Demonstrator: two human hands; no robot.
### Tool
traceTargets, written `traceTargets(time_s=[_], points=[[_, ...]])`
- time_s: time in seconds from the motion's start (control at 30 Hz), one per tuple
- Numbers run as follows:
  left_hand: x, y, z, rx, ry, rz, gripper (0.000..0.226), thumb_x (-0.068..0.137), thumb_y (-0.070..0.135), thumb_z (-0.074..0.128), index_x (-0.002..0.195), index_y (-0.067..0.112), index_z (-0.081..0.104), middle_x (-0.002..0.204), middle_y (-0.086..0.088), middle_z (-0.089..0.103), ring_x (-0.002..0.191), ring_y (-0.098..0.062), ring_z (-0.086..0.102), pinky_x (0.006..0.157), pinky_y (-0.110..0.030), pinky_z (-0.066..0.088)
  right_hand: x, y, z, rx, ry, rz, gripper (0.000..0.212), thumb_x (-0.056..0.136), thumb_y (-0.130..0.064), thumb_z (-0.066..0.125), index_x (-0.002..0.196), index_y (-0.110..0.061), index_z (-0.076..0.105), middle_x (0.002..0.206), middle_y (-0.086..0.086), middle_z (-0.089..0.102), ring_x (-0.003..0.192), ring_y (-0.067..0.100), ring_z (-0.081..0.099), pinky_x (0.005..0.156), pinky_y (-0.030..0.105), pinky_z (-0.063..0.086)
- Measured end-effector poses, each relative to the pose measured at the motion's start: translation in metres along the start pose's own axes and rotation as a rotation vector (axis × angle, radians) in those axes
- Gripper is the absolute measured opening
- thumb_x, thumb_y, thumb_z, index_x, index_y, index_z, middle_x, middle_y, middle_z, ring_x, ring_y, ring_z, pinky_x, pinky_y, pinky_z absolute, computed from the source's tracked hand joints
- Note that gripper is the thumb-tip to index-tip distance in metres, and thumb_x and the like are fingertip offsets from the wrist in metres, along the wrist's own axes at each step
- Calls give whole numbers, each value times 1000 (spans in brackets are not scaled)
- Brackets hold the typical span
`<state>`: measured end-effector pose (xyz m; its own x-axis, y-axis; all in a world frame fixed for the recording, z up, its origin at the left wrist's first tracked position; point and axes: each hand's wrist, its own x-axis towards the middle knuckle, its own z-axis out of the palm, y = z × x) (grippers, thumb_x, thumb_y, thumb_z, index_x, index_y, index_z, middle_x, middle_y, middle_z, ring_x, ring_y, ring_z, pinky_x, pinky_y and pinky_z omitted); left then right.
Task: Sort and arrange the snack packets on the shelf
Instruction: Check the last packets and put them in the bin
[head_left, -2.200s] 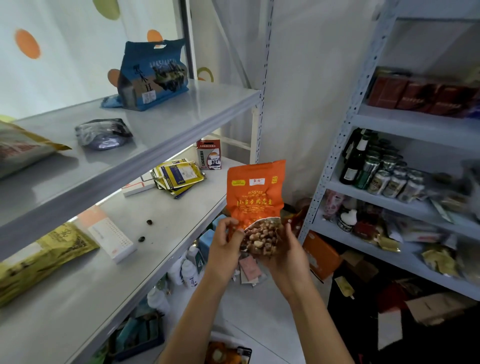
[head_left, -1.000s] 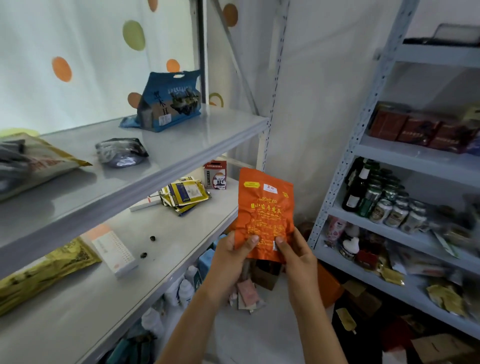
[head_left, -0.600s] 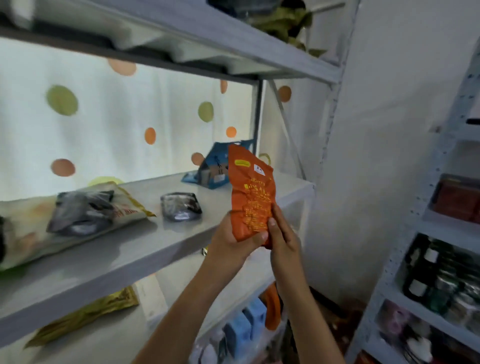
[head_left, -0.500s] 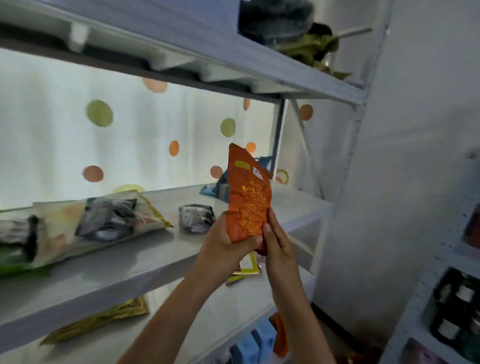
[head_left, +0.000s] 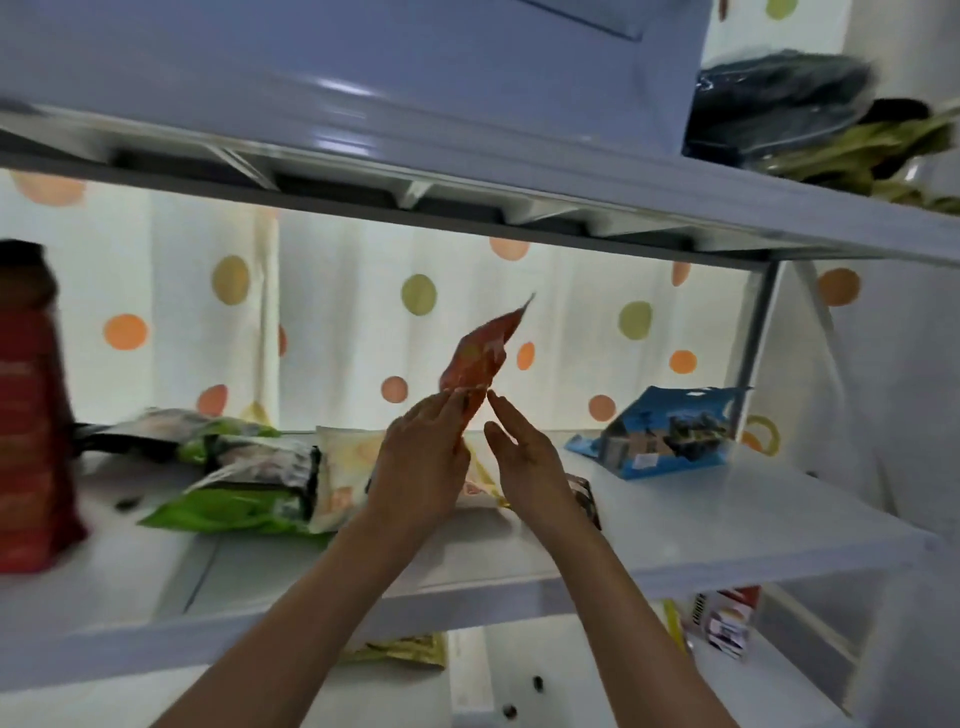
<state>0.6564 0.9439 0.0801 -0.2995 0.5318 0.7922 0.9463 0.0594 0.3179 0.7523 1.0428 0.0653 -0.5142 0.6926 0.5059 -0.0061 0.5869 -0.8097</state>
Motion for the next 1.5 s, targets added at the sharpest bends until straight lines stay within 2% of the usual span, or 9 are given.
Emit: traceTargets(time_s=[0.17, 0.27, 0.33, 0.5, 0.67, 0.9, 1.17, 1.37, 1.5], points=[[5, -32, 0, 508, -214, 29, 57, 85, 6, 56, 138, 20, 47, 142, 1, 52, 131, -22, 48, 102, -42, 38, 18, 25, 3, -532, -88, -44, 50, 102, -29, 45, 151, -31, 33, 159, -2, 30, 146, 18, 27, 119, 33, 21], [-2, -44, 9, 616, -399, 60, 45, 88, 9, 54, 131, 23, 52, 136, 3, 56, 126, -21, 51, 103, -43, 38, 17, 38, -7, -721, -125, 10, 52, 100, -26, 46, 151, -26, 35, 159, 2, 32, 145, 20, 27, 118, 33, 20], [-5, -45, 14, 630, -414, 83, 38, 88, 15, 57, 125, 25, 56, 129, 6, 59, 122, -19, 52, 103, -44, 36, 13, 45, -13, -817, -123, 11, 51, 100, -26, 46, 150, -26, 38, 158, 2, 33, 145, 19, 29, 118, 33, 21], [-1, -30, 21, 666, -391, 90, 26, 92, 24, 52, 114, 22, 64, 117, 1, 66, 114, -21, 56, 101, -43, 37, 9, 56, -34, -842, -76, -17, 50, 98, -22, 47, 148, -26, 43, 155, 3, 38, 143, 20, 32, 119, 32, 22], [-1, -2, 33, 741, -388, 18, 40, 93, 36, 52, 124, 12, 58, 123, -8, 62, 116, -26, 53, 101, -44, 42, 3, 58, -61, -798, -51, -17, 51, 96, -17, 49, 147, -23, 45, 155, 4, 37, 144, 21, 30, 119, 31, 22], [4, 41, 76, 605, -413, 159, 43, 94, 32, 46, 130, 9, 48, 134, -10, 52, 134, -29, 37, 115, -48, 24, -11, 77, -112, -909, 27, 17, 49, 93, -14, 53, 142, -14, 50, 148, 9, 48, 137, 25, 41, 111, 32, 29], [-5, 78, 152, 301, -477, 247, 34, 95, 32, 41, 120, 14, 57, 126, -5, 59, 121, -24, 49, 106, -41, 36, -24, 127, -155, -1033, -32, 276, 51, 99, -21, 39, 150, -20, 37, 155, 11, 37, 140, 26, 34, 113, 35, 29], [9, 98, 194, 262, -565, 223, 37, 100, 35, 36, 124, 13, 54, 131, -7, 57, 126, -26, 47, 110, -43, 32, -10, 140, -159, -1044, 12, 223, 64, 98, -27, 47, 156, -19, 20, 162, 12, 17, 150, 27, 11, 120, 38, 13], [13, 94, 211, 276, -567, 216, 35, 101, 29, 32, 127, 15, 51, 131, -6, 56, 126, -25, 46, 111, -43, 30, -2, 150, -169, -998, 104, 294, 69, 98, -30, 48, 156, -17, 14, 163, 12, 14, 150, 27, 11, 120, 39, 14]])
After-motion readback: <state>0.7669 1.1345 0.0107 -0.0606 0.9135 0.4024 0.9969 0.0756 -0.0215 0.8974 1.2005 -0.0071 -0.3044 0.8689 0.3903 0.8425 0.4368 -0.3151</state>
